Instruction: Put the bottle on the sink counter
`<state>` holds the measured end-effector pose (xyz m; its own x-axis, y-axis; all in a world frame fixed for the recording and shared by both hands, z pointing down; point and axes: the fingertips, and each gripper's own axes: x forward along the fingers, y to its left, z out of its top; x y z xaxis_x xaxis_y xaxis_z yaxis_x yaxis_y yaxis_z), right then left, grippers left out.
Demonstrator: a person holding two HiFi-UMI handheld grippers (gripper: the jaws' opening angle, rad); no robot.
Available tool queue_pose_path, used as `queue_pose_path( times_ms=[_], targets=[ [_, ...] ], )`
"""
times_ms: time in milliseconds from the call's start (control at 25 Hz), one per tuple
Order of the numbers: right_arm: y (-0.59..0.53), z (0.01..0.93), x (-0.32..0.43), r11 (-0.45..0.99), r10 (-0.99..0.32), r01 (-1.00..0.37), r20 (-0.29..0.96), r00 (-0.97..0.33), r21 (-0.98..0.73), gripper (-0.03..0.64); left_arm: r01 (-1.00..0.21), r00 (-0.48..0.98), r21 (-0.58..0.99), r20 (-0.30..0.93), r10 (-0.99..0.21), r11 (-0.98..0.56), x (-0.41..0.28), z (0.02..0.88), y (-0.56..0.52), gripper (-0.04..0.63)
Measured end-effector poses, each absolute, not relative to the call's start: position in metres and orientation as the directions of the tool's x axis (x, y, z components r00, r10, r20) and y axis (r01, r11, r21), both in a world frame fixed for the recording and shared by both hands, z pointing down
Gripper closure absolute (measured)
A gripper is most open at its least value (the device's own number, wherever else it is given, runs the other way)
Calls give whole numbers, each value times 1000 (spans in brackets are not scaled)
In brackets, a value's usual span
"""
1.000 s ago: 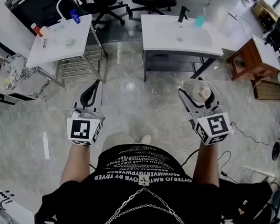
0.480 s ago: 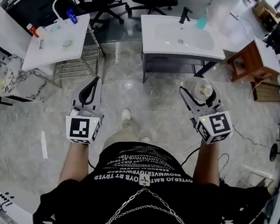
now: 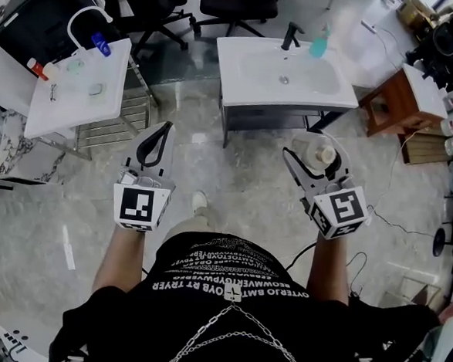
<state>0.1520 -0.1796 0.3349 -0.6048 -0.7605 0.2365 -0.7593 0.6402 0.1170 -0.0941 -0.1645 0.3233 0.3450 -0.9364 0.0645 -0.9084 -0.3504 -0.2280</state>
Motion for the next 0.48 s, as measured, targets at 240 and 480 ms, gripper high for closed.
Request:
queue_pose_path(
  times_ms=[240, 480],
  targets=[
    [-222, 335, 135, 636, -763, -763, 241, -599, 118, 287, -901, 359, -226, 86, -929, -369, -109, 330, -214, 590],
    [-256, 334, 112, 640, -760, -758, 247, -601, 123, 287, -887, 393, -237, 67, -917, -397, -119, 322, -259, 589]
  ],
)
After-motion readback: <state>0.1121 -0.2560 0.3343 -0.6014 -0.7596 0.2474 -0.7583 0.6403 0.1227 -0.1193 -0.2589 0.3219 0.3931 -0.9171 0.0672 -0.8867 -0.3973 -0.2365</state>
